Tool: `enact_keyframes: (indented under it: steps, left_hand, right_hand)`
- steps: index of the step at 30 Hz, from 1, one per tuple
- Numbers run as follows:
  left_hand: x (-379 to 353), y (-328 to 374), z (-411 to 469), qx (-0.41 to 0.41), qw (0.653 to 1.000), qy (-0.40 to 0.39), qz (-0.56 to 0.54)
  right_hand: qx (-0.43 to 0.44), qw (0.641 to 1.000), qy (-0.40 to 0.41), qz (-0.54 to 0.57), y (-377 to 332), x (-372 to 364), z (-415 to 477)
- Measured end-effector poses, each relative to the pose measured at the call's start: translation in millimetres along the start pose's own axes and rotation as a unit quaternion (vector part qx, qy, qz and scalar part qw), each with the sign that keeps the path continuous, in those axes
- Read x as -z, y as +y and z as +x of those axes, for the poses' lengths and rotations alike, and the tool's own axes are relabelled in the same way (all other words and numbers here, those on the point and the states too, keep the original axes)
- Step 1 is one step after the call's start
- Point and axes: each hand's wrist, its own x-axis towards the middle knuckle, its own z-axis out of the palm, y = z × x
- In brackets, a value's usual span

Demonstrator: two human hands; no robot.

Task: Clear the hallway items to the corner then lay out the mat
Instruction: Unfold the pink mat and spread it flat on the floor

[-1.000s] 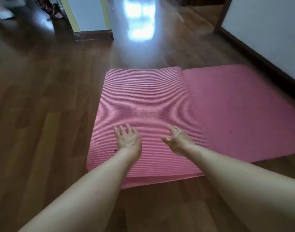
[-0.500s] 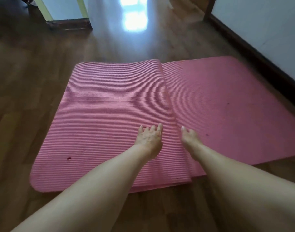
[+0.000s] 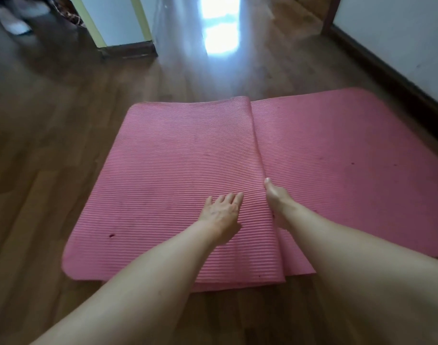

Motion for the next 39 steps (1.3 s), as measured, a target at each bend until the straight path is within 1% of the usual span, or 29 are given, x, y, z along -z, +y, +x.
enact_keyframes:
  steps: [2,3,6,7,9,11,13,16,19,21,24,26,28,30,31,35,39]
  left_hand:
    - [0,-1,2,-0.022,1.000,0.013,-0.012]
    - [3,-3,3,-0.034,0.999,0.025,-0.016]
    - [22,-5,4,-0.064,0.996,0.062,-0.027]
    - [29,-7,4,-0.058,0.995,0.070,-0.048]
    - [41,-12,-1,-0.016,0.992,0.075,-0.102]
    - [48,-20,-9,0.010,0.992,0.066,-0.104]
    - [49,-34,-20,0.002,0.996,0.058,-0.074]
    - [45,-56,-36,-0.059,0.997,0.047,-0.005]
    - [38,-75,-53,-0.116,0.992,0.043,0.026]
    - [37,-81,-60,-0.128,0.990,0.060,0.017]
    - [45,-81,-61,-0.135,0.987,0.091,-0.006]
    - [52,-78,-57,-0.113,0.988,0.095,-0.053]
    - [54,-71,-51,-0.060,0.984,0.072,-0.151]
    - [53,-61,-45,-0.002,0.964,0.036,-0.265]
    - [51,-55,-42,0.017,0.956,0.029,-0.293]
    - [50,-39,-34,0.063,0.936,0.047,-0.343]
    - [59,-38,-33,0.088,0.917,0.087,-0.380]
  right_hand:
    - [0.008,0.999,0.029,0.038,-5,2,2]
    - [0.008,0.997,0.030,0.064,-9,2,1]
    - [0.011,0.987,-0.019,0.159,-24,0,-8]
    - [0.010,0.984,-0.036,0.176,-30,-1,-11]
    - [0.019,0.980,-0.076,0.185,-41,-4,-20]
    - [0.038,0.983,-0.091,0.158,-50,-13,-29]
    - [0.069,0.991,-0.048,0.102,-57,-25,-36]
    - [0.128,0.989,0.043,0.058,-69,-41,-42]
    - [0.151,0.985,0.073,0.036,-84,-55,-47]
    - [0.162,0.983,0.086,0.017,-89,-63,-49]
    - [0.171,0.981,0.089,0.021,-89,-66,-53]
    - [0.168,0.983,0.066,0.042,-86,-66,-55]
    - [0.160,0.983,0.040,0.077,-85,-64,-56]
    - [0.158,0.982,0.030,0.095,-85,-63,-56]
    - [0.158,0.982,0.025,0.100,-86,-63,-57]
    - [0.147,0.982,0.002,0.122,-88,-61,-58]
    - [0.117,0.980,-0.070,0.145,-93,-61,-64]
